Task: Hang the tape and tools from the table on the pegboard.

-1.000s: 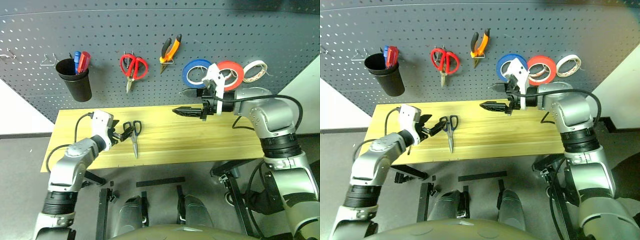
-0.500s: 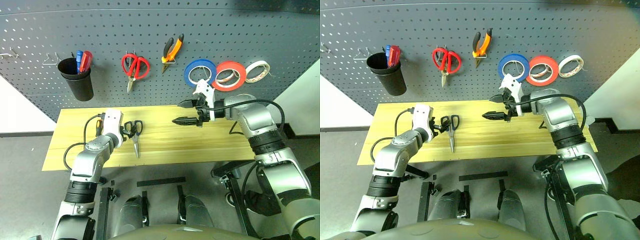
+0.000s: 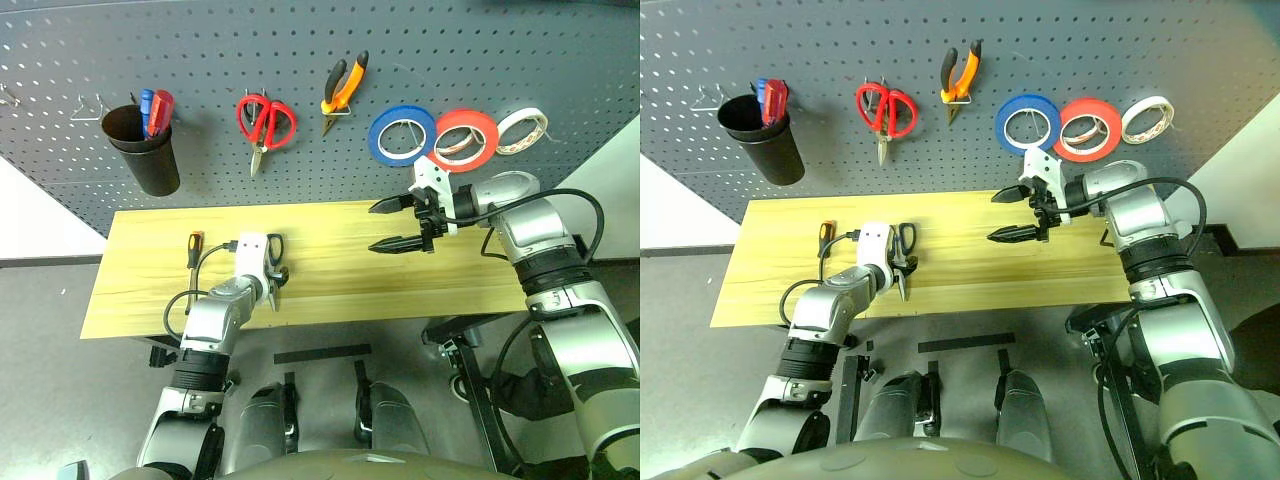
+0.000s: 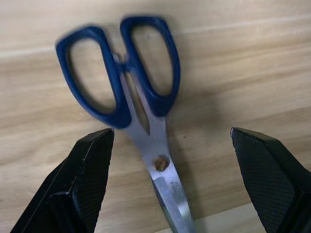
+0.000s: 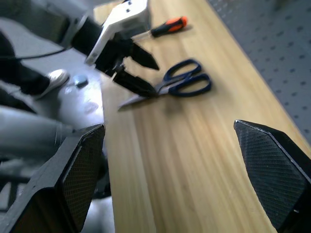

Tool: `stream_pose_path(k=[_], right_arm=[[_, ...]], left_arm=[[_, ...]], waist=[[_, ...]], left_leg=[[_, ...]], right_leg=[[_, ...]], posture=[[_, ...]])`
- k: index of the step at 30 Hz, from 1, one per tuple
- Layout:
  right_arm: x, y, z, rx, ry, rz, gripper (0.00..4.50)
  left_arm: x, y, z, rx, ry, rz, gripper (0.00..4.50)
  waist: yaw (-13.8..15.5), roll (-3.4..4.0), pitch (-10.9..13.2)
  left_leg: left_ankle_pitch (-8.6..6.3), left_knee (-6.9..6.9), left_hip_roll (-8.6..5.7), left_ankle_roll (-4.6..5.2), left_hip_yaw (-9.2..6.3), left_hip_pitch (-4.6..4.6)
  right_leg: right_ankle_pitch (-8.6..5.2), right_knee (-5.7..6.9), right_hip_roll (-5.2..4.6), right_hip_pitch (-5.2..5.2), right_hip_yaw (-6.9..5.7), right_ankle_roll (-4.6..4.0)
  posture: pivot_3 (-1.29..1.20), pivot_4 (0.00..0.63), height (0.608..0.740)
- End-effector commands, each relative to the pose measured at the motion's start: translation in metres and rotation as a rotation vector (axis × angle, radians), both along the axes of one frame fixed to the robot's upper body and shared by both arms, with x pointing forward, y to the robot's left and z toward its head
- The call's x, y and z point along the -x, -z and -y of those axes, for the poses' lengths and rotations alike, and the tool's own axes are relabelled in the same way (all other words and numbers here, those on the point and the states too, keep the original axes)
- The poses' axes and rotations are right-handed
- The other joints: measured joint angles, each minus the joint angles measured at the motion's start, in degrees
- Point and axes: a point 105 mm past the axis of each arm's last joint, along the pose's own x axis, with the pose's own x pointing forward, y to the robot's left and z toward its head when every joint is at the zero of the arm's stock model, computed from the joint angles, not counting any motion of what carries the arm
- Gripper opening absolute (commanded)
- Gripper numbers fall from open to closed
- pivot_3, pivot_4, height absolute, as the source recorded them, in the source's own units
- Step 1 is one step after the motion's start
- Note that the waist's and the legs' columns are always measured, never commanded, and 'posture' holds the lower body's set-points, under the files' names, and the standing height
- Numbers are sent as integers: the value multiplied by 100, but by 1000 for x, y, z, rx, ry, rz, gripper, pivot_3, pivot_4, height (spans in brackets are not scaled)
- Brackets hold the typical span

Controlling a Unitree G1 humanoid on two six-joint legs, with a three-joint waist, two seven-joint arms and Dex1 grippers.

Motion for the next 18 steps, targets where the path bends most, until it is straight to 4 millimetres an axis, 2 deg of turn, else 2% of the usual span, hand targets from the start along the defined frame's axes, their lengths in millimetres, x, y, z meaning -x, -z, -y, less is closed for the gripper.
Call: stream_pose_path(k=[1, 4, 13, 17, 18], right_arm=[[-7, -9, -1, 40, -23, 73, 4458], [-11, -12, -2, 35, -20, 85, 4458], [-15, -16, 4, 29, 5, 98, 4458], [-16, -23, 3, -28, 22, 80, 4500], [-16, -25, 1, -43, 23, 77, 4500]], left_arm=[[-1, 5, -4, 2, -75, -49, 4036], [-2, 10, -8, -20, -126, -81, 4036], [5, 24, 0, -34, -165, -188, 4036], [8, 28, 3, 5, -171, -249, 3321], [9, 29, 2, 10, -174, -255, 2974]], waist=[[-1, 0, 50], [3, 5, 114], [2, 5, 121], [-29, 5, 121], [-48, 5, 121]], left_leg=[[0, 0, 0, 0, 0, 0], [0, 0, 2, 1, -1, 0], [-1, 0, 2, 2, 0, 1], [-1, -1, 2, 2, 0, 3], [-1, -1, 3, 2, -1, 4]], right_leg=[[0, 0, -1, 0, 0, 0], [0, 0, -3, 0, -1, 0], [0, 0, -6, 2, -2, 0], [0, 0, -7, 4, -2, 0], [0, 0, -7, 6, -2, 0]], posture=[[-18, 317, 740], [-21, 319, 740], [-41, 320, 740], [-53, 312, 740], [-57, 309, 740]])
